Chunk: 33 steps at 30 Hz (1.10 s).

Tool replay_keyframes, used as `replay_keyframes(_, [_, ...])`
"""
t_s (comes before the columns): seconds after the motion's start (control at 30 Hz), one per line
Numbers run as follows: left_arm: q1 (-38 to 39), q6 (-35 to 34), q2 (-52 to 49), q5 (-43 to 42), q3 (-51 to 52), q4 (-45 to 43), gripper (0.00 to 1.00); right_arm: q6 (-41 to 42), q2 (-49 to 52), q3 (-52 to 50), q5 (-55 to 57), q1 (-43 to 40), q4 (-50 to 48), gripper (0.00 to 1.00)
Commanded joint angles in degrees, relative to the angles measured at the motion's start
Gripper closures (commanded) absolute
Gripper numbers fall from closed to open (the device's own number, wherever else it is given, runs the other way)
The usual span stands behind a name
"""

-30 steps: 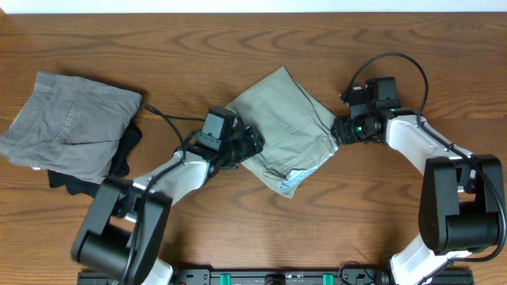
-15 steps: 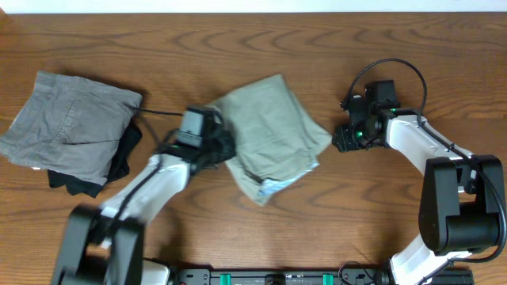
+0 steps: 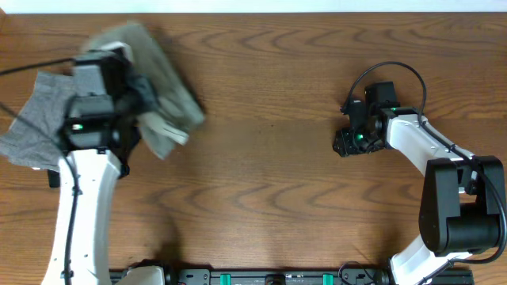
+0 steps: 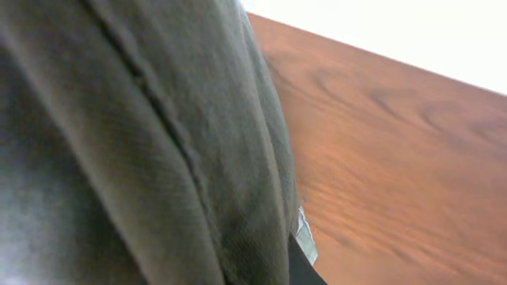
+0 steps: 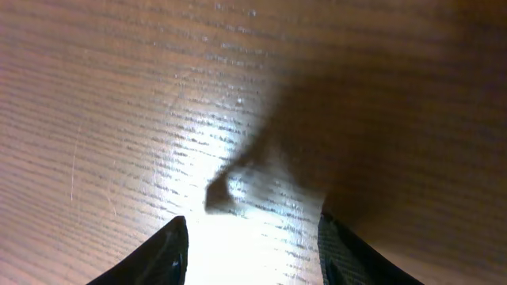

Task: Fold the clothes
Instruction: 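Carry the folded shorts left and place them on the clothes stack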

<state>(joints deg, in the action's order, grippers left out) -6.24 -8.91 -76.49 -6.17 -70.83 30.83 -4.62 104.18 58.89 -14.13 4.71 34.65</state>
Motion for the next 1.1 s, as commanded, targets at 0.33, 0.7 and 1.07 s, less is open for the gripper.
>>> replay_keyframes(0.33, [-22.47,2.14,-3.54,5.7,-3.02,-5.01,0.94,0.5,0.68,-0.61,0.15,-0.76,1.01,0.49])
replay_keyframes(0.7, [-31.45,-2.64,-10.32,5.16,-3.02,-4.35,0.94,0.5,0.68,-0.61,0.15,-0.76,1.27,0.48])
replay_keyframes(1.07, [-35.17,-15.08,-8.41,5.14,-3.04,4.96,0.3,0.5,0.68,-0.61,0.17,-0.79,1.57,0.48])
